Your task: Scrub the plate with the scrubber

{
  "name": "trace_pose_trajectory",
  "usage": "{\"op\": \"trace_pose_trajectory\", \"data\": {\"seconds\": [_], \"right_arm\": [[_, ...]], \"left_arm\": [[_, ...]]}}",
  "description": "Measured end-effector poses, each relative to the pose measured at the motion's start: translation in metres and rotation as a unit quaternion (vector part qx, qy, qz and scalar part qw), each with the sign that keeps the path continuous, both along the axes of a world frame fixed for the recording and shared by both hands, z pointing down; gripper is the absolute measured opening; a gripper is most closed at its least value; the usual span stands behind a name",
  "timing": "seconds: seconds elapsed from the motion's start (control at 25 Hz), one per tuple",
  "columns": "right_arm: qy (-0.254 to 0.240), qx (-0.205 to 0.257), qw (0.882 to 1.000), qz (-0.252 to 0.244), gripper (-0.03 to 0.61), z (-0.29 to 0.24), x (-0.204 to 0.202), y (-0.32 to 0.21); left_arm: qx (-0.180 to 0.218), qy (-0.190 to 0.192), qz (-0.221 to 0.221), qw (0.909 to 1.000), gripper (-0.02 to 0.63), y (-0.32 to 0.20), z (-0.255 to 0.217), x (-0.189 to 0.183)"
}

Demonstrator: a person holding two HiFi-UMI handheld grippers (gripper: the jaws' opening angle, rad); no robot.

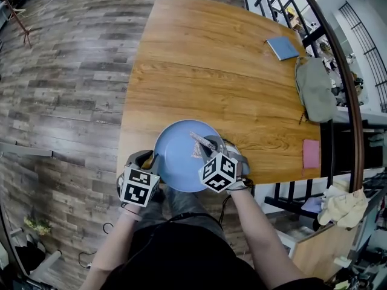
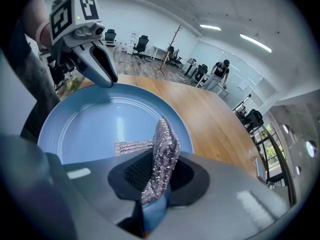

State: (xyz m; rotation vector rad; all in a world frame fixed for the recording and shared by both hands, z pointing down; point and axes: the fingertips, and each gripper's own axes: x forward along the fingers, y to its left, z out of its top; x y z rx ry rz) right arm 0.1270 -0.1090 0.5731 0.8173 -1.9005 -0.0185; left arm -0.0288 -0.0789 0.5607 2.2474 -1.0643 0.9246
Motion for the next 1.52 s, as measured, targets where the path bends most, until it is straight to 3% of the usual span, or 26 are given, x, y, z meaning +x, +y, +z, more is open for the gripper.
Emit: {"op": "trace_pose_trajectory", "data": {"seconds": [0.32,0.68,1.04,1.52], "right_arm": [[-0.010,-0.024,0.999,0.022,0.066,0.000,0.002,0.038],[-0.053,-0.094,0.994,-0.009,0.066,0.004,-0.045,0.080],[-0.069,-0.101,0.989,-0.079,0.069,0.006,-0.100,0.070],[-0.080,-0.066,0.988,-0.117,0.072,0.004,-0.108,0.028]], "left_arm": [[0.003,-0.004,0.008,1.0000,0.064,-0.001,0.000,0.001],[-0.001,0.003,0.012,0.9999,0.061,0.002,0.002,0.005],[0.003,0.010,0.015,0.9998,0.057,-0.005,0.001,0.005],[0.007,0.015,0.005,0.9999,0.048,-0.021,-0.002,-0.001]]}}
